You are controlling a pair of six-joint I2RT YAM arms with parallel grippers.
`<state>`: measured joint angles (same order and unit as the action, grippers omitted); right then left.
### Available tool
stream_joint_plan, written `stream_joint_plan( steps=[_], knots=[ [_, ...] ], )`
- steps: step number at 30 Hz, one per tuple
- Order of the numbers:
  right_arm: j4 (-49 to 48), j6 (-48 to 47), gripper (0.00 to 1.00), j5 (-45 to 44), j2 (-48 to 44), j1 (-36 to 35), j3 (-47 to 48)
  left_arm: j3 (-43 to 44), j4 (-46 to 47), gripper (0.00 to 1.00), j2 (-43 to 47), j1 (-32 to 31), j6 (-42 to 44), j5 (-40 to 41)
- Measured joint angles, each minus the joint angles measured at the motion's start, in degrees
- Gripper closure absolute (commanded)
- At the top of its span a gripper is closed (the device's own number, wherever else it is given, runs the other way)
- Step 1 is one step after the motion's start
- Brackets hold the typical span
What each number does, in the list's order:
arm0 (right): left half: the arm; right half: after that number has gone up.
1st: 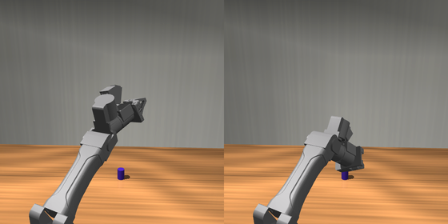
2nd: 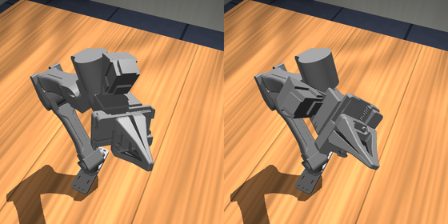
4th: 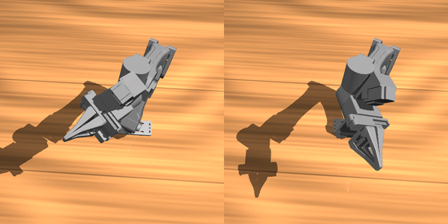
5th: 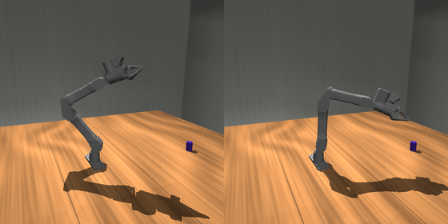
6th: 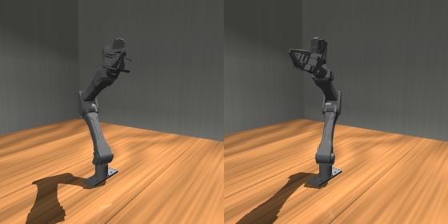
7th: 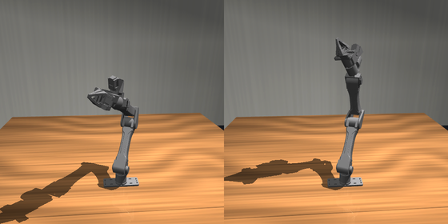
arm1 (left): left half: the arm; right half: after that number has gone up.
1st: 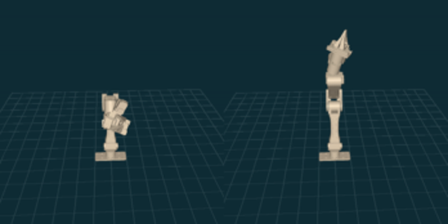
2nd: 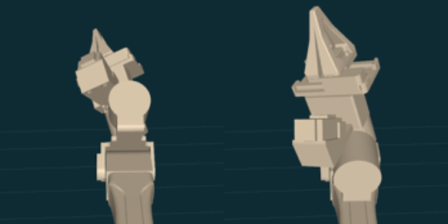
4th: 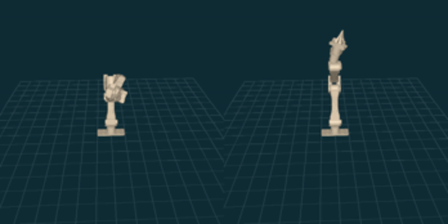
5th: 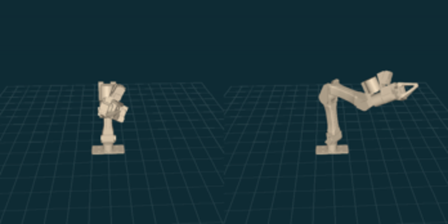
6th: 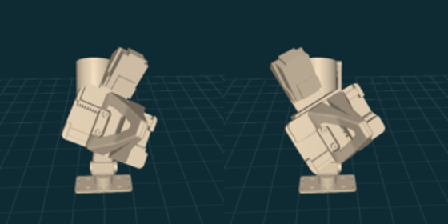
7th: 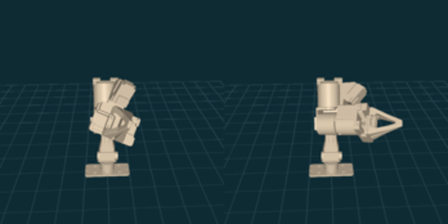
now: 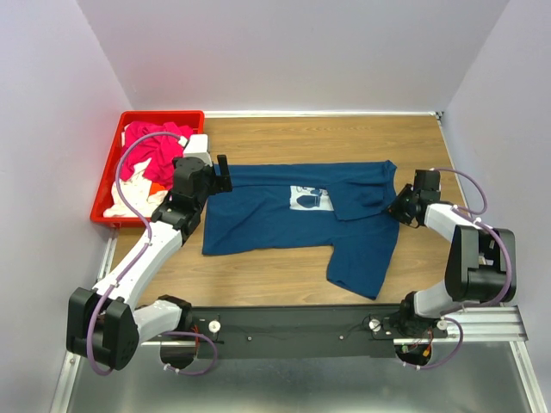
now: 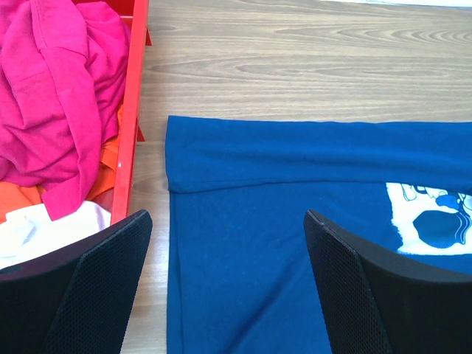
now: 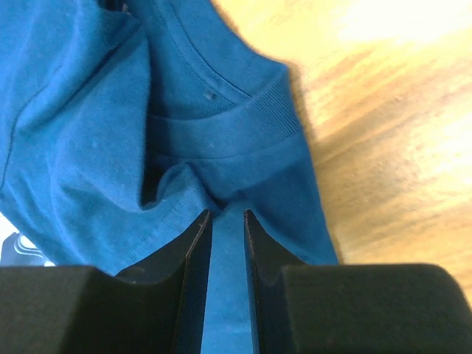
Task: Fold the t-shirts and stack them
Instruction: Fold the tshirt
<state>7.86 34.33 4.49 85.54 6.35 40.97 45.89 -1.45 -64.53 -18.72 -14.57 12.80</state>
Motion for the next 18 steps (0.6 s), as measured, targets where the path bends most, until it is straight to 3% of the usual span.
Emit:
stream_joint_plan(
  steps=[18],
  knots=[
    [-4.4,-1.4,0.66,3.8,0.7,0.0,-0.6,0.0,0.0,0.09,-0.5,0.0,0.0,-0.4]
  ],
)
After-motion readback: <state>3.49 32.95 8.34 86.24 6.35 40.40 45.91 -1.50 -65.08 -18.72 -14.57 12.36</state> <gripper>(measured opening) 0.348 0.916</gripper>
